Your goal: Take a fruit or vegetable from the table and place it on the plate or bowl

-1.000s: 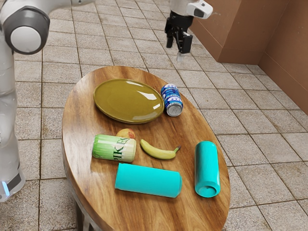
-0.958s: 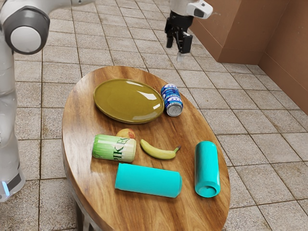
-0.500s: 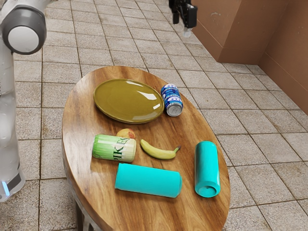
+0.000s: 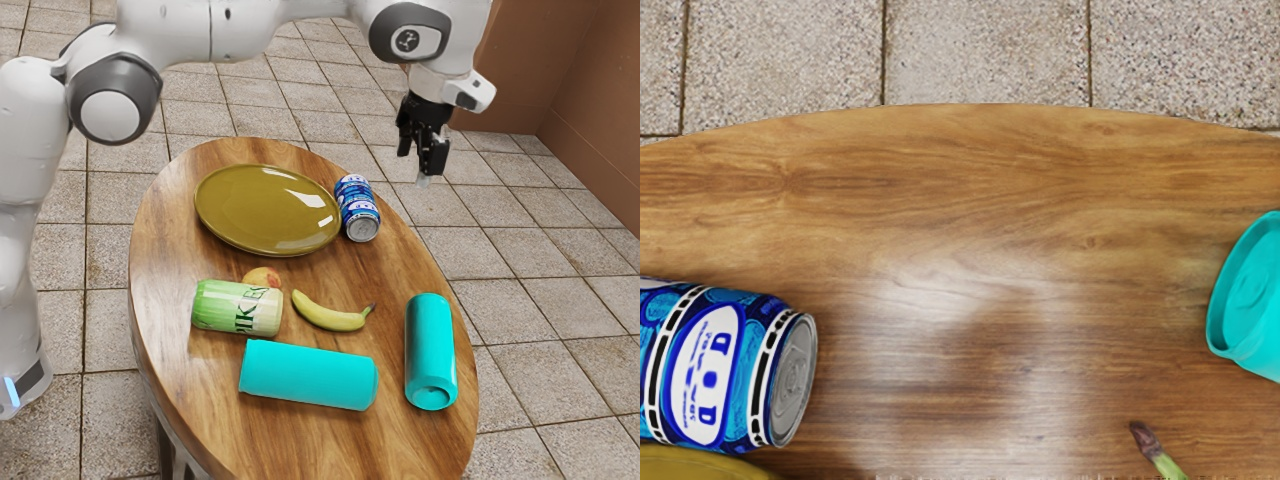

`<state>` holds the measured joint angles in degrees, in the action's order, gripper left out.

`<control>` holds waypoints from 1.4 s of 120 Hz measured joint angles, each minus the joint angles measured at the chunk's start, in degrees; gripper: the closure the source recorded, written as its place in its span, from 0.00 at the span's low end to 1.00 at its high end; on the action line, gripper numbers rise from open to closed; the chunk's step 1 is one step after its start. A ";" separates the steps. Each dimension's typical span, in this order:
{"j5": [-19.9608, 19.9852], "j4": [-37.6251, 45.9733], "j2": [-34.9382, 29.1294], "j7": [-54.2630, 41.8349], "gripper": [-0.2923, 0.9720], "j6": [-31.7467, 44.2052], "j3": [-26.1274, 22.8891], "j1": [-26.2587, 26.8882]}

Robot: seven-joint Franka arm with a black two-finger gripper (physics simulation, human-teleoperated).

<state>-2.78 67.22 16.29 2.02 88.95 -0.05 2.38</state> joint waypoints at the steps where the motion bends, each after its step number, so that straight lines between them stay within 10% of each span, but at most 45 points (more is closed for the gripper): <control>1: 0.01 0.69 -0.26 0.00 0.23 0.25 -0.08 -0.01; 53: -0.14 43.97 -22.13 0.00 0.23 21.27 -9.00 2.29; 168: 3.40 59.40 -23.17 -0.06 0.23 37.57 -9.85 1.34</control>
<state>0.62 126.62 -6.89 1.96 126.52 -9.90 3.72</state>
